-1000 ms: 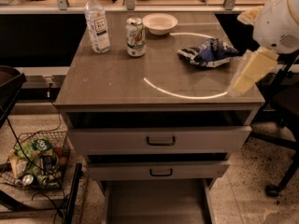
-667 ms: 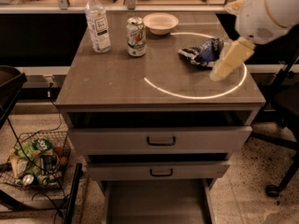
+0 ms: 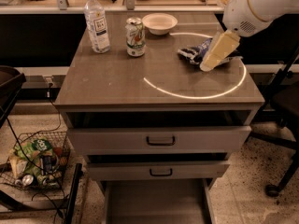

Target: Place blue chip bag into bottom drawer

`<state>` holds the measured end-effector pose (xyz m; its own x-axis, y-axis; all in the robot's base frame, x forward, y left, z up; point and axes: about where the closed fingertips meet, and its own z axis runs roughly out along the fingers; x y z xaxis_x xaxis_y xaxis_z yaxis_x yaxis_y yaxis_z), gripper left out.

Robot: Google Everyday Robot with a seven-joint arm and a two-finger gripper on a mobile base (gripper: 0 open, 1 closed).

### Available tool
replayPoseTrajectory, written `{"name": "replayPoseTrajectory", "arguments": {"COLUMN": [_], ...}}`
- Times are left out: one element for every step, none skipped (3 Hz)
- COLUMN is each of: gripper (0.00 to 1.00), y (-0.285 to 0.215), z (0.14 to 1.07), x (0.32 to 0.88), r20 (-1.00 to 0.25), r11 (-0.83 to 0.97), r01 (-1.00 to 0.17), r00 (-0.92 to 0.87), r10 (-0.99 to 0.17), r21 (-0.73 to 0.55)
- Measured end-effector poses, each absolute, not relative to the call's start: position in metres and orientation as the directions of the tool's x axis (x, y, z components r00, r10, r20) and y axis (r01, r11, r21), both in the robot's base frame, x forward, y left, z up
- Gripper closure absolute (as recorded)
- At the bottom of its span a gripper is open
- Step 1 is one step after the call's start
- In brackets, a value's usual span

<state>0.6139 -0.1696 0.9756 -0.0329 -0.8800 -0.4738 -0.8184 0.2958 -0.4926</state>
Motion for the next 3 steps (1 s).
{"name": "replayPoseTrajectory", "arguments": {"gripper": [0.0, 0.0, 0.0], "y": [-0.177, -0.206, -0.227], "z": [0.966, 0.951, 0.941], "x": [0.63, 0.665, 0.691], "r20": [-0.497, -0.543, -0.587], "r11": [0.338, 0.402, 0.454], "r01": [-0.809, -0.798, -0.789], "r00": [-0.067, -0.113, -0.15], "r10": [-0.865, -0.832, -0.795], "r21": [-0.48, -0.45, -0.414]}}
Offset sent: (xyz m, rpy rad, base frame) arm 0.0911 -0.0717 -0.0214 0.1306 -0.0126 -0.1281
